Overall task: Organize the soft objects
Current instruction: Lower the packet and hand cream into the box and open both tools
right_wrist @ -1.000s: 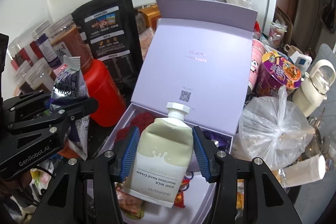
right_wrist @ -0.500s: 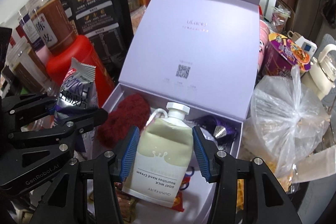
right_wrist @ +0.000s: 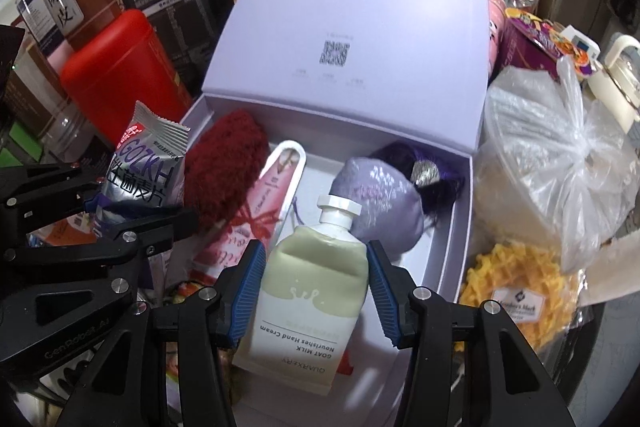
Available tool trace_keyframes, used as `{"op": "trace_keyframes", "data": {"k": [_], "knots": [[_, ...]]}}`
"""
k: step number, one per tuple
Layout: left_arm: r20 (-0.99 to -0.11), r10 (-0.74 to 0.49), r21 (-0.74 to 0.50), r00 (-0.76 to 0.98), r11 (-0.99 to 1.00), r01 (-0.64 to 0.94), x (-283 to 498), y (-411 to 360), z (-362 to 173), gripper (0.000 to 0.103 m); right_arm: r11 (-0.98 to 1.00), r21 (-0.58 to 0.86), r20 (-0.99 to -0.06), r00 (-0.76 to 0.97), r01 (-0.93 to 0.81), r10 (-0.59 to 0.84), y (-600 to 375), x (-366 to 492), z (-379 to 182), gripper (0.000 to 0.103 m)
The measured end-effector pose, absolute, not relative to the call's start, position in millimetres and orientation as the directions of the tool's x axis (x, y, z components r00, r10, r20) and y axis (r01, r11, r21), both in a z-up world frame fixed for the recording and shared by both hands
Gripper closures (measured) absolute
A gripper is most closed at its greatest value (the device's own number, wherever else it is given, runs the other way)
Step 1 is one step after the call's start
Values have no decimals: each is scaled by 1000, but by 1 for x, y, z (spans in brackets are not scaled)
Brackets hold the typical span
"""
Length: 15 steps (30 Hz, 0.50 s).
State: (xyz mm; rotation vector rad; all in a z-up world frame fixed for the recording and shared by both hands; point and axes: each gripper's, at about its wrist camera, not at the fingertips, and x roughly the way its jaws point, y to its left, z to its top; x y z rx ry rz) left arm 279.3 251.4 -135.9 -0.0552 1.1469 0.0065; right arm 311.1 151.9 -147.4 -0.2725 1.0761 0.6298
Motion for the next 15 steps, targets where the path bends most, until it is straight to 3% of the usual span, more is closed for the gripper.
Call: {"op": "trace_keyframes", "data": {"k": [15], "knots": [[-933, 27, 1, 359, 997, -71, 283, 249, -153, 77, 800, 82, -898, 305, -595, 318, 152, 307, -166, 52]]}}
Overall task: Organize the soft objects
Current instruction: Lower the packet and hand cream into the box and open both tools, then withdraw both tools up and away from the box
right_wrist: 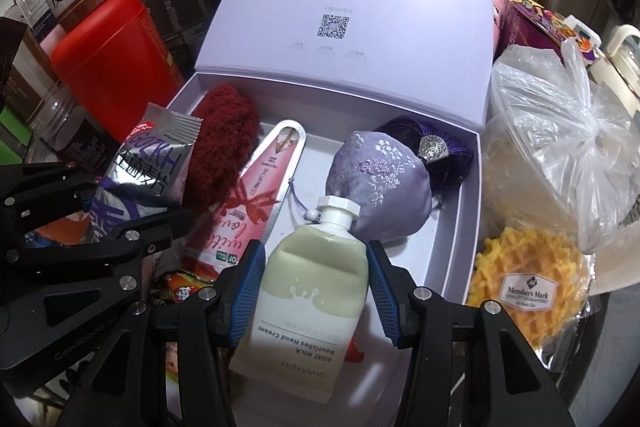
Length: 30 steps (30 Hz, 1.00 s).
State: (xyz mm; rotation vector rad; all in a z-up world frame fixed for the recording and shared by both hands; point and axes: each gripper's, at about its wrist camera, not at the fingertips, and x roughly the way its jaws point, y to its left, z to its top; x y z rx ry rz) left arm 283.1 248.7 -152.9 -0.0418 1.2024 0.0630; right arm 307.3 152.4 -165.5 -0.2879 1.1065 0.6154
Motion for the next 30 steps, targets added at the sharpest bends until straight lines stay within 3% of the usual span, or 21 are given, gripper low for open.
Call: {"op": "trace_keyframes", "data": {"k": [5, 12, 16, 19, 30], "knots": [[-939, 48, 16, 342, 995, -95, 287, 247, -150, 77, 803, 76, -893, 318, -591, 318, 146, 306, -154, 51], [-933, 70, 19, 352, 989, -147, 283, 246, -137, 76, 817, 77, -886, 337, -571, 319, 133, 302, -136, 41], [-927, 83, 26, 366, 987, -158, 281, 245, -129, 54, 822, 83, -880, 345, -564, 326, 125, 298, -127, 41], [-918, 106, 39, 383, 983, -177, 278, 244, -119, 45, 821, 83, -875, 353, -565, 331, 119, 294, -116, 41], [-888, 136, 49, 440, 978, -204, 258, 238, -74, 41, 815, 74, -837, 409, -574, 364, 108, 282, -84, 39]]}}
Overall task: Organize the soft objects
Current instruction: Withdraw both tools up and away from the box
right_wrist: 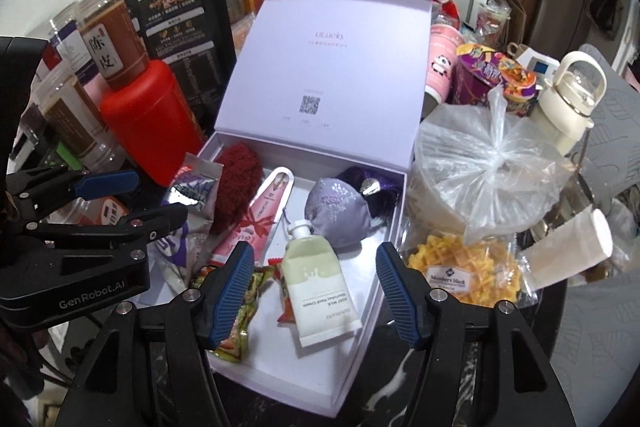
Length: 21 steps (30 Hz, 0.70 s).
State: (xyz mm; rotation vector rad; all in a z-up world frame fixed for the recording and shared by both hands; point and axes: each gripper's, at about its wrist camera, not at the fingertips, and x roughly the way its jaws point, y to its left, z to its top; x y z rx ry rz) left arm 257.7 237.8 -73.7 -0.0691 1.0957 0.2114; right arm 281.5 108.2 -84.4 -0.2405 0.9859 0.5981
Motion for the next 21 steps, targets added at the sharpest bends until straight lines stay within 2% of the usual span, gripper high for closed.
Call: {"op": "trace_keyframes", "data": {"k": [1, 2, 21], "knots": [[-885, 139, 49, 444, 977, -208, 256, 238, -71, 33, 814, 71, -831, 416, -577, 368, 106, 279, -79, 39], [-880, 141, 46, 454, 976, -214, 253, 237, -65, 31, 812, 69, -829, 420, -579, 370, 105, 278, -76, 39], [-778, 224, 59, 587, 956, -287, 204, 215, 33, 30, 794, 59, -727, 519, -605, 449, 80, 247, 7, 35]]}}
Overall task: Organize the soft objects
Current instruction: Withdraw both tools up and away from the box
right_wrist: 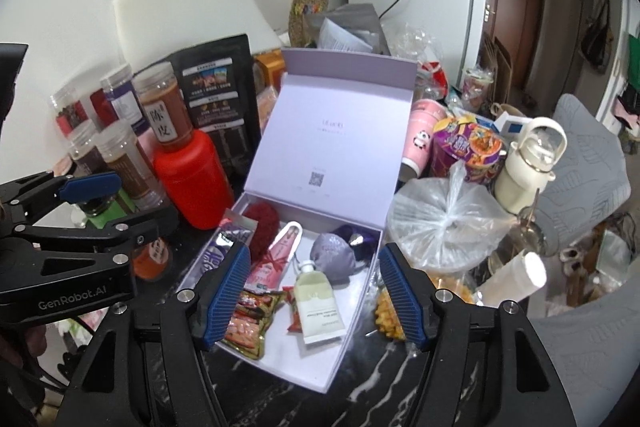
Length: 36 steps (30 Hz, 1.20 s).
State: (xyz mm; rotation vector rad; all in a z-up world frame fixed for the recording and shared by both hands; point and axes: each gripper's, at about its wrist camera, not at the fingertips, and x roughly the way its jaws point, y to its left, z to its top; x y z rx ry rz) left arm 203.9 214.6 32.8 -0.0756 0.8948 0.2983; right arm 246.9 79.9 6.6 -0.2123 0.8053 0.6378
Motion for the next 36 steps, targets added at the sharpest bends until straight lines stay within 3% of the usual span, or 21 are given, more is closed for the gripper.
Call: {"op": "trace_keyframes", "data": {"k": [17, 36], "knots": [[-688, 230, -6, 688, 946, -323, 120, 171, 106, 30, 784, 93, -622, 580, -613, 527, 26, 174, 77, 28], [-666, 226, -12, 711, 950, -312, 45, 119, 118, 30, 775, 86, -620, 575, -627, 534, -35, 97, 92, 18]]}}
